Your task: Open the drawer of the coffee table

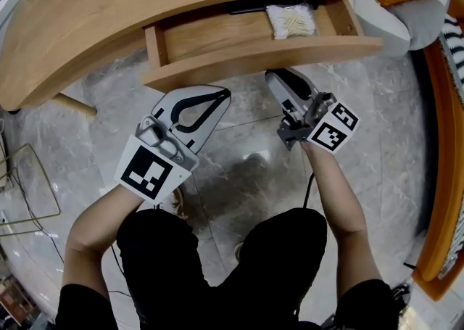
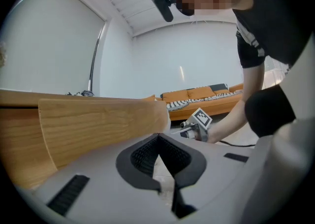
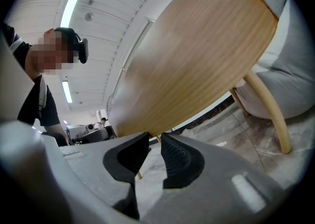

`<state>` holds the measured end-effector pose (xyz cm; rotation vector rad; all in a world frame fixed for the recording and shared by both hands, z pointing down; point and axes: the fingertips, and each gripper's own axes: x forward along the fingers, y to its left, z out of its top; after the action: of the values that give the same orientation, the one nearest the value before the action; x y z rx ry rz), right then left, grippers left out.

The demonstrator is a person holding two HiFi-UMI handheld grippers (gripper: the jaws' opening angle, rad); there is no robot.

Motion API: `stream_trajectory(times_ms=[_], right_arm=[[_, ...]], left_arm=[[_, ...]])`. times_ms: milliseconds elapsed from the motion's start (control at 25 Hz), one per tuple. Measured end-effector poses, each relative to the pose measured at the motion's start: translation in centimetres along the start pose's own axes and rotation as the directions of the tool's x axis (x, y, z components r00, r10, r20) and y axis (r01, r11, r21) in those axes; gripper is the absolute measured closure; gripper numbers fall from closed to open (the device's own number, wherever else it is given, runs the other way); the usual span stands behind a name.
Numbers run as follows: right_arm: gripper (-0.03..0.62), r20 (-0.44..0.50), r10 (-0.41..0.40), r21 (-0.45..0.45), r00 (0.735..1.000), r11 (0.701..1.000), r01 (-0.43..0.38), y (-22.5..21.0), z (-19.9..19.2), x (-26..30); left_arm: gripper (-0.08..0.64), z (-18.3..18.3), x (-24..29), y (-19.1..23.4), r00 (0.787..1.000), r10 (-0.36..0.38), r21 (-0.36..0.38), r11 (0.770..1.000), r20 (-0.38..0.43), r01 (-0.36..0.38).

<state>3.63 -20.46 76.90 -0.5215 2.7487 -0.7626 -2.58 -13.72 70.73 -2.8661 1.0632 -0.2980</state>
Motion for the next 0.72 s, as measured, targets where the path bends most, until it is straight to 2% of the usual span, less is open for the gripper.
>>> stream_trajectory(times_ms=[80, 160, 200, 440, 600, 720], right_arm=[[0.534, -0.029, -0.064, 0.017, 0.998, 0.998, 0.065, -0.1, 0.0, -0.1], [0.562, -0.046, -0.119, 0.049, 0.992, 0.991, 0.121, -0.1, 0.0, -0.4], [0.588, -0.051, -0.134, 0.064, 0.990, 0.989, 0.137, 0.1, 0.0, -0.5], [0.588, -0.071, -0.271, 0.120, 0.960, 0.953, 0.278, 0.5, 1.6, -2.5], [0.588, -0.103, -0.346, 0.069, 0.932, 0.933, 0.354, 2.0, 4.6, -3.0], [0.588, -0.133, -0.360, 0.049, 0.923, 0.928, 0.369, 3.6, 6.8, -2.9]], left_arm=[[0.554, -0.5, -0.1, 0.0, 0.999, 0.009, 0.008, 1.000, -0.049, -0.009], [0.554, -0.8, -0.1, -0.2, 0.993, -0.003, 0.057, 0.998, -0.122, 0.010], [0.554, -0.5, 0.1, 0.1, 0.992, 0.005, 0.058, 0.998, -0.127, 0.003], [0.554, 0.9, 1.6, 1.3, 0.987, 0.084, -0.052, 0.994, -0.140, -0.092], [0.554, 1.7, 1.2, 1.3, 0.974, 0.130, -0.160, 0.974, -0.187, -0.161], [0.554, 3.0, 0.9, 1.7, 0.959, 0.162, -0.181, 0.962, -0.231, -0.206]])
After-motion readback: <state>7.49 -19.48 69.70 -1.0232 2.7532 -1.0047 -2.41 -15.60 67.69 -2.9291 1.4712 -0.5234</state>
